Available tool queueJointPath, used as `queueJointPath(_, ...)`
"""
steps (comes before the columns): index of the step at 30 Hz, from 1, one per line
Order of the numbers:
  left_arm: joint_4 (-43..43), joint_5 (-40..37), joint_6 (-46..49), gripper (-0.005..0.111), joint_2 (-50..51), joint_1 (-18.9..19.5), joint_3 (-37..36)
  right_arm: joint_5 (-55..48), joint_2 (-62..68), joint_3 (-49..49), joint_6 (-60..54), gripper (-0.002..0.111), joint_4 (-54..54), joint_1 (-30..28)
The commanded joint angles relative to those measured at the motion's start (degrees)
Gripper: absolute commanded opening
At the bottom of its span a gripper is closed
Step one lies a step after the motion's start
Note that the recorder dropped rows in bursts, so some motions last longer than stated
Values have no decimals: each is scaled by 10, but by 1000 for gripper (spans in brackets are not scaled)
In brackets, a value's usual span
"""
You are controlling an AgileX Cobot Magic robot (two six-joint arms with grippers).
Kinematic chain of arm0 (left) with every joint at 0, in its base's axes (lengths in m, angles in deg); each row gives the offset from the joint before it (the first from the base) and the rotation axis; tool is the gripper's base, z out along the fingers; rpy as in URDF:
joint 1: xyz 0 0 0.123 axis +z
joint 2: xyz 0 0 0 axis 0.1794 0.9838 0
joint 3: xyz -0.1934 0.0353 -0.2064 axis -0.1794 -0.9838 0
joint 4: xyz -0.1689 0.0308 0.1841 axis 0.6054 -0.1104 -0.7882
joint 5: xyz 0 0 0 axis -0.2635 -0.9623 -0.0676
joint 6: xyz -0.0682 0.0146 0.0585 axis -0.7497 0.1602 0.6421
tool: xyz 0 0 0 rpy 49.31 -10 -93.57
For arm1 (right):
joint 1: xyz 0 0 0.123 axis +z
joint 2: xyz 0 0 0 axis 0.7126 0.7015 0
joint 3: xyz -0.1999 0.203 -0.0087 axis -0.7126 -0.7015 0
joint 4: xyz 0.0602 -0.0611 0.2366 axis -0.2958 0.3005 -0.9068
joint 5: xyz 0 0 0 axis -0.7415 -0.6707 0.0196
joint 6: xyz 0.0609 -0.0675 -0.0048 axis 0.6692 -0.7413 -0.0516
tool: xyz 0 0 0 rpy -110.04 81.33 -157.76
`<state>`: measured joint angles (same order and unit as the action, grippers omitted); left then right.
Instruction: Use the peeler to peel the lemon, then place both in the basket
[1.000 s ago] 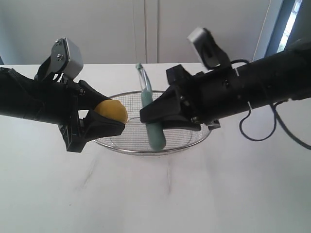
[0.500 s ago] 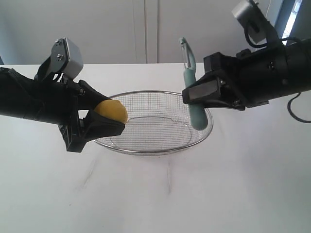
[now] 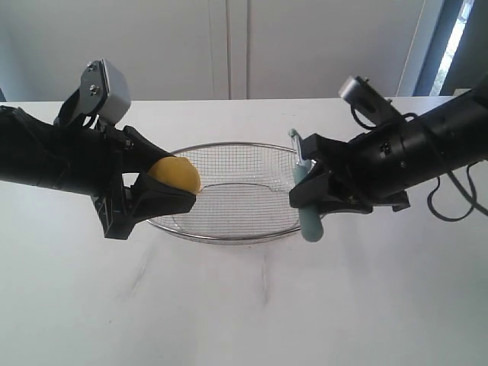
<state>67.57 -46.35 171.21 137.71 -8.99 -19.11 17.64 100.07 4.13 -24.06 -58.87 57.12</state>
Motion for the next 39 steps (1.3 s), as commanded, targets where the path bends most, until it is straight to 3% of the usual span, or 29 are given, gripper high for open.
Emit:
queueJointPath(1,16,-16,1,0,-8,-4,-1,-11,18,1,-8,0,-9,43)
queueJointPath(8,16,-16,1,0,-8,-4,-1,-11,44,1,-18,0,-27,122)
queueJointPath(17,16,-16,1,0,-8,-4,-1,-28,57,1,-34,0,-64,181)
queueJointPath(39,16,-16,1,0,-8,-4,-1,-52,56,9,-36,0,-98,180)
